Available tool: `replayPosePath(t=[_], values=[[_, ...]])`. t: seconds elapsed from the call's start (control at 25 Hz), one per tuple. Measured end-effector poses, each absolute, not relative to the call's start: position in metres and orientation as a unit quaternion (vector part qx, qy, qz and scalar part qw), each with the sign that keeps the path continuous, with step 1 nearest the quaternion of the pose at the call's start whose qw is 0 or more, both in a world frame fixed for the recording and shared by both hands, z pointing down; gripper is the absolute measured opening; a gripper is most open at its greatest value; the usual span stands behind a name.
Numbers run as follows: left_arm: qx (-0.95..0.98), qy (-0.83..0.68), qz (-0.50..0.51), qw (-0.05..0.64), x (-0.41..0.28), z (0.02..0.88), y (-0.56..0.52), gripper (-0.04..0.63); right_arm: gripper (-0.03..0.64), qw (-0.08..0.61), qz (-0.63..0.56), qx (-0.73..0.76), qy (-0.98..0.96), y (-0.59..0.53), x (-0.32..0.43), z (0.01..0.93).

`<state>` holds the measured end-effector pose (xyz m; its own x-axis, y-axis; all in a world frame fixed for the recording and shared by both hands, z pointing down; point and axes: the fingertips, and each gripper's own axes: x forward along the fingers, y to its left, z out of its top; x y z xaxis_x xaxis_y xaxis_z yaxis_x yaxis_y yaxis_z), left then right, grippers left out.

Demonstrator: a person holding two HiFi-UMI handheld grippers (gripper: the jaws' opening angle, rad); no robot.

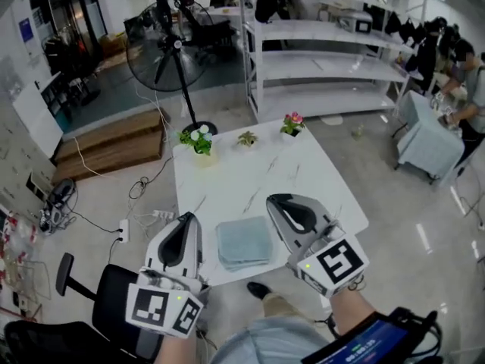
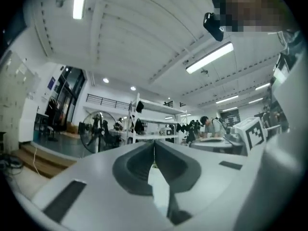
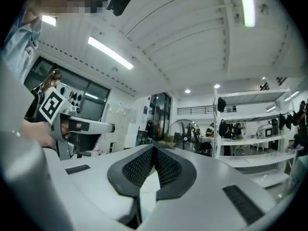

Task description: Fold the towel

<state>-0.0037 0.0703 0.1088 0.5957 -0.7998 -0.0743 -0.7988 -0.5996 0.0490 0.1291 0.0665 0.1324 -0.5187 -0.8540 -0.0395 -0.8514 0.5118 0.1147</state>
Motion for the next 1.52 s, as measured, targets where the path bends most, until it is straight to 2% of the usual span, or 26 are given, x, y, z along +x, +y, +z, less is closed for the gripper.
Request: replayPosePath(t=[0.2, 1.52], values=[[0.868, -0.49, -0.071, -0.038, -0.017, 0.084, 0.071, 0.009, 0.018, -0.017, -0.069, 0.509, -0.858, 0.075, 0.113, 0.117], [0.856, -0.512, -0.059, -0.046, -0.023, 0.082, 0.065, 0.008, 0.015, -0.022, -0.087, 0.54, -0.837, 0.07, 0.105, 0.111]])
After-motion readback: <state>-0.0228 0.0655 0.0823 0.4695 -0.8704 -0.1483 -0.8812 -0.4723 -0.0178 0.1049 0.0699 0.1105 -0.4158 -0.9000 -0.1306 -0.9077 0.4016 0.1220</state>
